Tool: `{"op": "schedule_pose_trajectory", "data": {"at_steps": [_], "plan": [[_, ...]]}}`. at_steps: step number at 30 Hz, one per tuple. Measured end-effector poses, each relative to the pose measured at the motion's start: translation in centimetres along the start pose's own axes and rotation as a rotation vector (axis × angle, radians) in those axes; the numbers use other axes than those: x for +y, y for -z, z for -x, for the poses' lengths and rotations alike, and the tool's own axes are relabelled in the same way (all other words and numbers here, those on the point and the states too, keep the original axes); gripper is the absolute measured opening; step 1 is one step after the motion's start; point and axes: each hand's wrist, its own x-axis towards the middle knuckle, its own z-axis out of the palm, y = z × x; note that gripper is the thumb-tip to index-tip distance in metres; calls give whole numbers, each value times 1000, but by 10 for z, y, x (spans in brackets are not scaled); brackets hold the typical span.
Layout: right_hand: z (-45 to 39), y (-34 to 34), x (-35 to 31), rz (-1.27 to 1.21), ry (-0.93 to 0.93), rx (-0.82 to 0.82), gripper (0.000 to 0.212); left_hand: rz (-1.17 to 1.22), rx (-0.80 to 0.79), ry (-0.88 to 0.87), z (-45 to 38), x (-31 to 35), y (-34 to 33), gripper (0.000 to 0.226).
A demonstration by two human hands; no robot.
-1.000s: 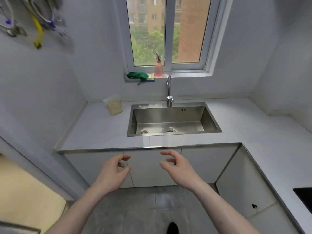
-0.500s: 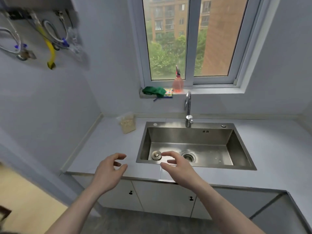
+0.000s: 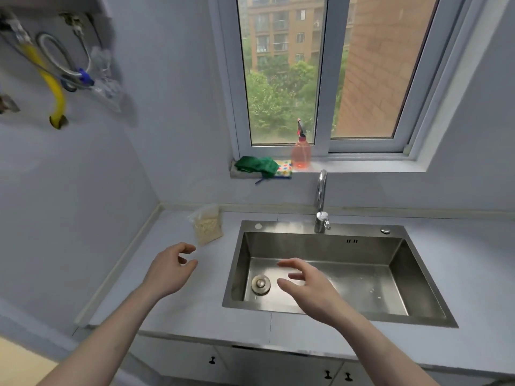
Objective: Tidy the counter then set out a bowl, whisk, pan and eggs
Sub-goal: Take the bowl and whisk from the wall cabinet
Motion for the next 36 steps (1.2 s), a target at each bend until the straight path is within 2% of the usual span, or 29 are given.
{"op": "schedule_pose_trajectory", "data": {"at_steps": [12, 17, 22, 27, 31, 36], "plan": [[-139, -43, -29, 10, -102, 58, 32, -126, -185, 58, -226, -60, -11, 59], [-189, -75, -37, 50, -137, 45, 32, -146, -233, 107, -285, -80, -24, 69], [-239, -100, -42, 109, -163, 11, 38, -175, -228, 121, -315, -97, -44, 54], [-294, -119, -45, 218, -202, -26, 42, -238, -119, 101, -325, -102, -44, 12], [-336, -131, -50, 294, -190, -57, 48, -270, -83, -14, -317, -107, -41, 13], [-388, -152, -61, 515, -105, -73, 54, -279, -118, -186, -298, -122, -40, 11]]}}
